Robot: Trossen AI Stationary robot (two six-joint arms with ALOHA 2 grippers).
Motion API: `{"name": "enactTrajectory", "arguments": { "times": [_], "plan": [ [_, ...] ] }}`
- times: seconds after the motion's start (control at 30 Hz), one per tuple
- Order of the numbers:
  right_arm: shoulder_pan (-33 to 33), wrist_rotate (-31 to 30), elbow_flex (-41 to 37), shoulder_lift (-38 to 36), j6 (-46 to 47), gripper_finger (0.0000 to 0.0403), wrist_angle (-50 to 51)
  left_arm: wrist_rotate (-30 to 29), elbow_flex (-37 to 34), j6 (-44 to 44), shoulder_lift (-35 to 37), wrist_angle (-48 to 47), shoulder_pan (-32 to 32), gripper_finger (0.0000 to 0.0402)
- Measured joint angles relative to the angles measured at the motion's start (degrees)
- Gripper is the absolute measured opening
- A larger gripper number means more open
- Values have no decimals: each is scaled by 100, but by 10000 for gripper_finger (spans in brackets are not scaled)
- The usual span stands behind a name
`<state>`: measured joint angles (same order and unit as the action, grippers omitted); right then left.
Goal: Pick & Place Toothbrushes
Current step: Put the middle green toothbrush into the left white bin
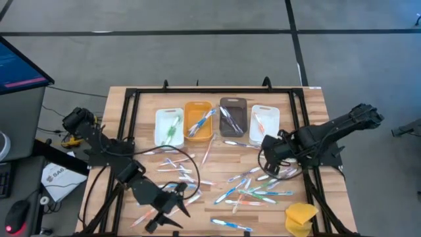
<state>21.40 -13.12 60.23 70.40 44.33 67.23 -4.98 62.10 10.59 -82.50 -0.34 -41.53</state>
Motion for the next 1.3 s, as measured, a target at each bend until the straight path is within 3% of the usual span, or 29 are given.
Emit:
{"name": "enactTrajectory", "arguments": {
  "times": [0.57, 0.77, 1.3],
  "plan": [
    [-412, 579, -2, 1818, -816, 156, 95, 7, -8, -11, 0, -7, -5, 182],
    [-439, 581, -82, 1834, -809, 134, -29, 12, -8, -13, 0, -16, -5, 182],
    [1176, 583, -81, 1609, -744, 113, -1585, 21, -8, -6, 0, -73, -2, 182]
  ]
}}
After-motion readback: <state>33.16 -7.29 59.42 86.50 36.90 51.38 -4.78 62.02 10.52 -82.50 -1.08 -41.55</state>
